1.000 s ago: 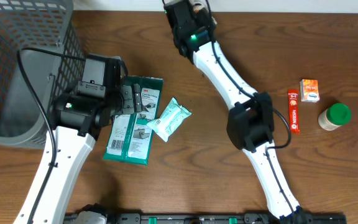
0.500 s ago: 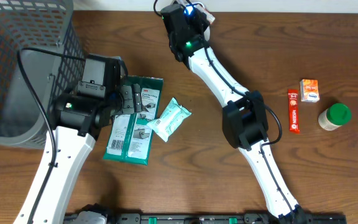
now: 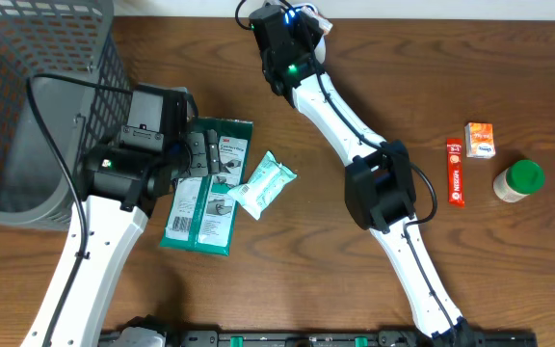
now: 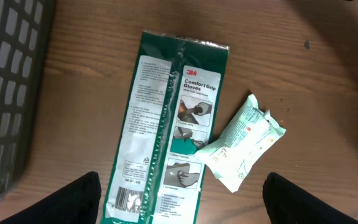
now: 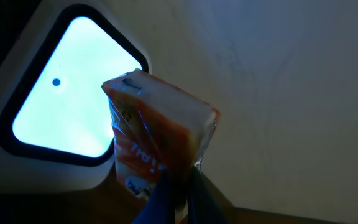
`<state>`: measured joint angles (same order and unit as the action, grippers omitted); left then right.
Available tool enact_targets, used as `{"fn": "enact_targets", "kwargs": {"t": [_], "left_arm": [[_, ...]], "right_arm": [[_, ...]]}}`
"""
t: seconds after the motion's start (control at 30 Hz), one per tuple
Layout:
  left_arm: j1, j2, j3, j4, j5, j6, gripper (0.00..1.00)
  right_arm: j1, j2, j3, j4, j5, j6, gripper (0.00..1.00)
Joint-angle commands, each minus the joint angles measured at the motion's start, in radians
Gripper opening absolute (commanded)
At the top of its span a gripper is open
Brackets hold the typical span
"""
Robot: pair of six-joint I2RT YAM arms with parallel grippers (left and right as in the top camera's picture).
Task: Scan the item barcode
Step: 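Hold the juice box in front of the white scanner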
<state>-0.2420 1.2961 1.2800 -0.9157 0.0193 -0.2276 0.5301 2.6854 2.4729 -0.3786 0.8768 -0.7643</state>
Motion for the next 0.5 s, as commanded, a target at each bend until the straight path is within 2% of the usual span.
{"fn": "enact_targets", "kwargs": {"t": [0.0,0.2,0.4,0.47], "left_arm": [[0.005,0.004,0.013,0.000,-0.012,0.014,0.84],[0.005,0.004,0.013,0.000,-0.013,0.014,0.84],[0.005,0.004,0.013,0.000,-0.012,0.014,0.84],[0.005,0.004,0.013,0.000,-0.012,0.014,0.84]], "right_arm": [[0.021,-0.031,0.013,-0.040,0.080,0.057,0.01],[0.052,-0.162,0.013,-0.245,0.027,0.236,0.01],[0.063,-0.371,0.013,-0.564,-0.184,0.506,0.01],[0.056,-0.430,0.013,-0.649,-0.251,0.549,0.01]]}}
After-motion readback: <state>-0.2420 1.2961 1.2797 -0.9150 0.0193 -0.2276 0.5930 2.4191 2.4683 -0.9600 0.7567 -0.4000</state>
